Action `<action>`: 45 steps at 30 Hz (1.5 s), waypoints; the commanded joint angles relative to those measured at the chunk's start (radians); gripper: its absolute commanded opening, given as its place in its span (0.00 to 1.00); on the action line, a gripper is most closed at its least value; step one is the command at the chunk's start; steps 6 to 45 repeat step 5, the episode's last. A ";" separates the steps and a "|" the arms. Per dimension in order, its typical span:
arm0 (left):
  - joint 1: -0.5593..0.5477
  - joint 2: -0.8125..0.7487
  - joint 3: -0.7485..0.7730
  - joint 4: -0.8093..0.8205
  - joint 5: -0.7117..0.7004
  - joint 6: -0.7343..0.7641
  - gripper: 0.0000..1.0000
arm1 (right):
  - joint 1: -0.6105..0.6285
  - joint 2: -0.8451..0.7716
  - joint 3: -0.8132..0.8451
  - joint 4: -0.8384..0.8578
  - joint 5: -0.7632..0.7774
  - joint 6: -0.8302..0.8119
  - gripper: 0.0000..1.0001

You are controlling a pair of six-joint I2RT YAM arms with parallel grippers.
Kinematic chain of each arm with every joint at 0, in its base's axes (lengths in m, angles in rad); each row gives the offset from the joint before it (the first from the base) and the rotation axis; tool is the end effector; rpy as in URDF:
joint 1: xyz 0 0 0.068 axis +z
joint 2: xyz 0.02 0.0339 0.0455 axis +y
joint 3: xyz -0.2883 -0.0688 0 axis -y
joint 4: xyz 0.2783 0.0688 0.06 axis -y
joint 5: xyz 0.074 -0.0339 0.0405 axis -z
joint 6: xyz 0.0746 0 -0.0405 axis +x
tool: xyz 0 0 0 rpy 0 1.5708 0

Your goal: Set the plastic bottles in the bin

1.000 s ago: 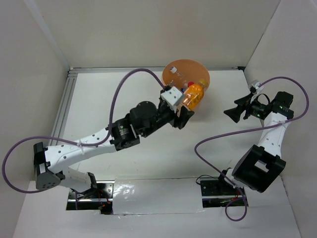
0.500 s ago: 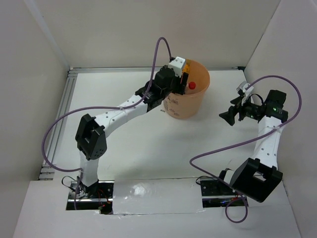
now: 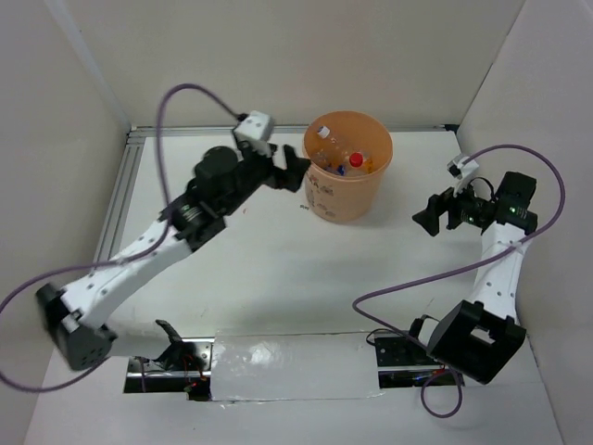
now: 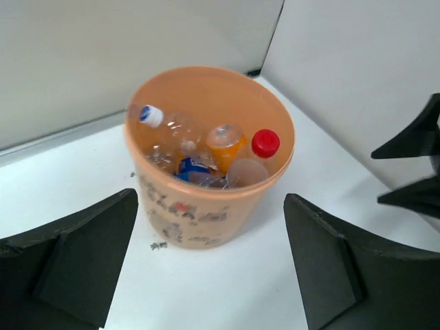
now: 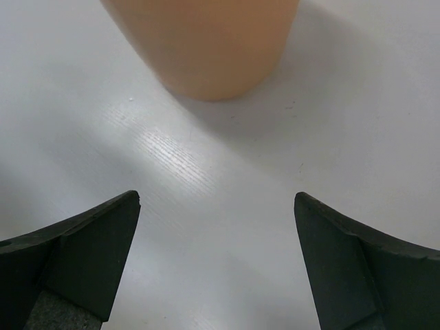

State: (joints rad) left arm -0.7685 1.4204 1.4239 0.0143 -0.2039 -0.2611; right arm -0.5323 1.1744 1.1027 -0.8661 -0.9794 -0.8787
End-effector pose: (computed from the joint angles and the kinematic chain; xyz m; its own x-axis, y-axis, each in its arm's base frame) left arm 0.2995 -0.2685 0.4621 -0.1258 -0.2300 -0.9650 0.5203 0.8130 -0.2616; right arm 0.2546 -0.0781 0.3262 -0.3354 -0.3006 -0.8928 -0.6243 0.7806 -0.0283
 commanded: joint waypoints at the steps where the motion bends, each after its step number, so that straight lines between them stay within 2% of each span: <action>1: 0.084 -0.200 -0.208 0.040 0.096 -0.053 1.00 | -0.015 -0.054 -0.024 0.096 0.027 0.192 1.00; 2: 0.115 -0.297 -0.335 0.030 0.118 -0.072 1.00 | -0.026 -0.055 -0.024 0.108 0.027 0.214 1.00; 5: 0.256 -0.428 -0.553 -0.005 0.222 -0.128 1.00 | -0.026 -0.055 -0.052 0.159 0.048 0.293 1.00; 45: 0.256 -0.428 -0.553 -0.005 0.222 -0.128 1.00 | -0.026 -0.055 -0.052 0.159 0.048 0.293 1.00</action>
